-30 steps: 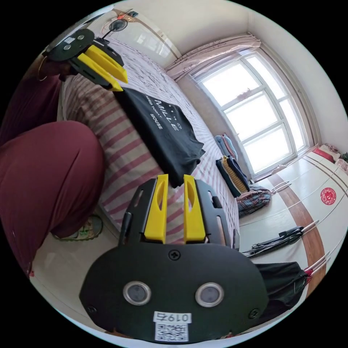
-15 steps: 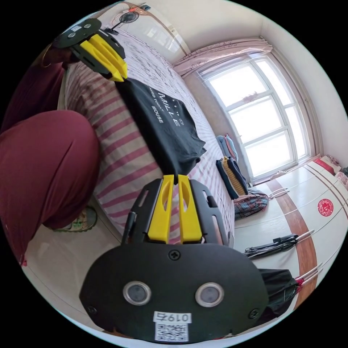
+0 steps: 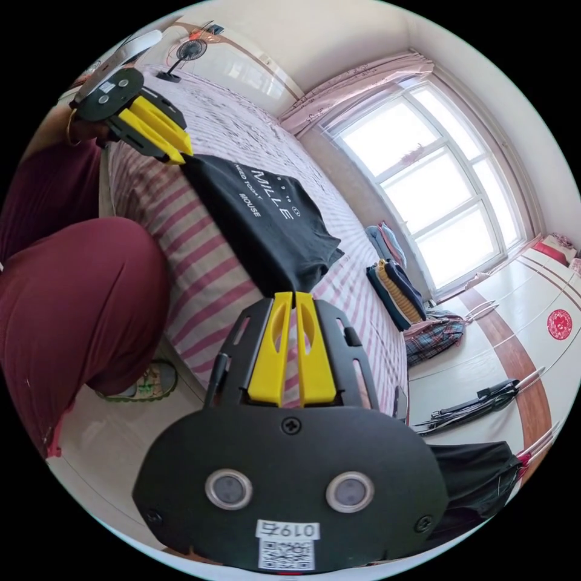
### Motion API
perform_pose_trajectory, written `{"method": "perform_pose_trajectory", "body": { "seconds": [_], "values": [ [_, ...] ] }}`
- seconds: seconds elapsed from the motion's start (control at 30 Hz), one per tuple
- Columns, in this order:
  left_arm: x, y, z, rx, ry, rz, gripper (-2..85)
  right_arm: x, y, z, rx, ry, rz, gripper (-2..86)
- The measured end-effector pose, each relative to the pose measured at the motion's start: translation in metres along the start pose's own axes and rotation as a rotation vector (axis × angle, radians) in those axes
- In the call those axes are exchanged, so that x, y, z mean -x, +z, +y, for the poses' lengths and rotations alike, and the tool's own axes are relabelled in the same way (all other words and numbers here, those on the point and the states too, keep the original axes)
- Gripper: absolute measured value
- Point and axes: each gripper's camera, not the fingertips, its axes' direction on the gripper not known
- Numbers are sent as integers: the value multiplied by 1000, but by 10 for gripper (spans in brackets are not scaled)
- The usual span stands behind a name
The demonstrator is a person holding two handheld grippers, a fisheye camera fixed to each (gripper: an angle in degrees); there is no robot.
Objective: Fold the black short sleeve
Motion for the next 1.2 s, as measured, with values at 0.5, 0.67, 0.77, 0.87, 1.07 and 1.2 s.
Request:
{"method": "perform_pose_trajectory", "body": {
  "seconds": [0.5,0.67,0.77,0.87,1.07,1.2],
  "values": [
    [15,8,-19,33,49,-51,4,-2,10,-3,10,11,-11,-4],
    [30,17,-29,52,51,-21,6,-6,15,-8,10,-15,23,-2],
    [33,22,-36,57,82,-55,7,-5,17,-15,17,-57,70,2],
    [39,25,-42,58,102,-82,7,-8,20,-25,26,-101,121,13],
    [76,22,-48,60,65,0,8,-46,16,-40,15,-30,57,65],
    [98,12,-50,46,70,30,6,-81,6,-48,14,12,15,59]
  ]
}}
